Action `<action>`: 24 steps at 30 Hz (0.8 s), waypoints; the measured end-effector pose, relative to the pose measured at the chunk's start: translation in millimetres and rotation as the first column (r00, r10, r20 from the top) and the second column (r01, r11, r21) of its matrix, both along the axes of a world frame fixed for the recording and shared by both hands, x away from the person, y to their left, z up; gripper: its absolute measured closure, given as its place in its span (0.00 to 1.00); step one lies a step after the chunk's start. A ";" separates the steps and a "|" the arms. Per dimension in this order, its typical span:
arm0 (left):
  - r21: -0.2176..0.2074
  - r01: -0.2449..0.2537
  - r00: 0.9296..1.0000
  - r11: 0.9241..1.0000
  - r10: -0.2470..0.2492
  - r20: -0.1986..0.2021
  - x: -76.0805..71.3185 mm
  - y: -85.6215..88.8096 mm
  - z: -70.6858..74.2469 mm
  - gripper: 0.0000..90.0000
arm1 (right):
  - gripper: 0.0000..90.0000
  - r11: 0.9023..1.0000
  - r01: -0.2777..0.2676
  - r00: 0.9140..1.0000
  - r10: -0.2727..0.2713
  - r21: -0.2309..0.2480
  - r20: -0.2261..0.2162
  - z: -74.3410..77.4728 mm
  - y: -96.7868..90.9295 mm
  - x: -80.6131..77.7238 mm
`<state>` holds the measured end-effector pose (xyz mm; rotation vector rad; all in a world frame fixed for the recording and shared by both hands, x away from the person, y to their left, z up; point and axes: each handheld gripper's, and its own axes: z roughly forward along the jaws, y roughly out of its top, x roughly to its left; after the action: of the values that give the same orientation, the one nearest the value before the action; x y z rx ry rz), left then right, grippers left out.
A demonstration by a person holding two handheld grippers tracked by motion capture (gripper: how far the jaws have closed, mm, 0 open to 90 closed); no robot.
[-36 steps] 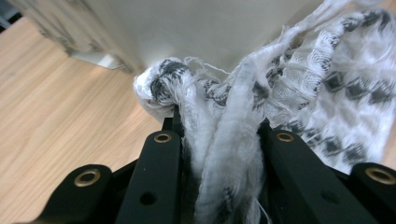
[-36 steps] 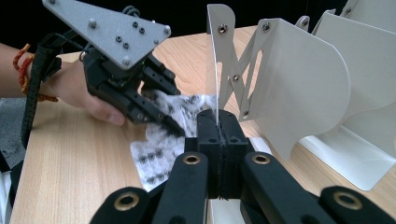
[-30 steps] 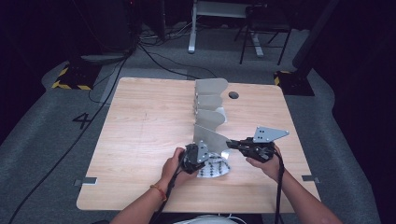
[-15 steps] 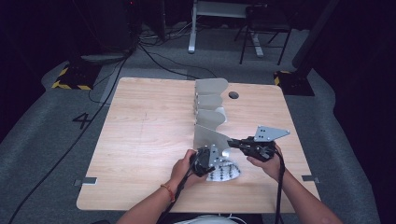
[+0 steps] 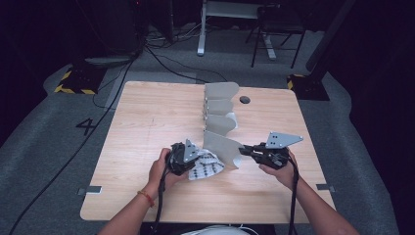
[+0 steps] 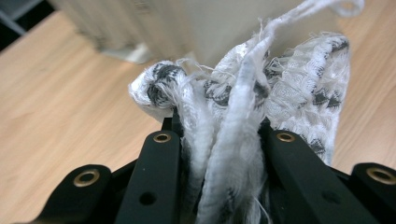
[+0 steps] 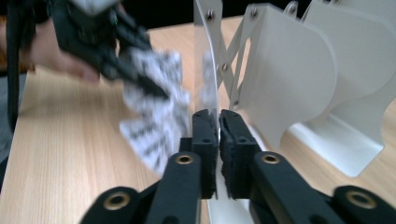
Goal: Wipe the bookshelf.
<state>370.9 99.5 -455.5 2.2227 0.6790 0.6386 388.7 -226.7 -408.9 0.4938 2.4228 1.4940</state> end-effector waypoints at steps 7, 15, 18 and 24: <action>0.012 -0.080 0.997 0.997 0.080 -0.001 -0.8 44.9 7.8 0.82 | 0.86 0.998 -0.002 1.000 0.002 -0.064 0.001 3.1 -5.2 1.1; -0.004 -0.201 0.979 0.980 0.201 -0.043 10.5 87.9 -2.5 0.80 | 0.81 0.995 0.012 1.000 -0.011 -0.100 0.010 7.3 -7.1 3.0; -0.010 -0.239 0.969 0.971 0.238 -0.065 16.5 102.0 -12.5 0.79 | 0.79 0.995 0.008 1.000 -0.008 -0.104 0.000 6.7 -8.9 3.3; -0.045 -0.262 0.957 0.964 0.253 -0.143 24.7 117.2 -27.2 0.76 | 0.74 0.990 0.028 0.999 -0.031 -0.136 -0.022 -5.4 -15.4 3.8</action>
<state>395.6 216.7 -482.7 2.1505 1.0571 0.5862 392.5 -242.0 -414.3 0.5186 2.5027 1.3075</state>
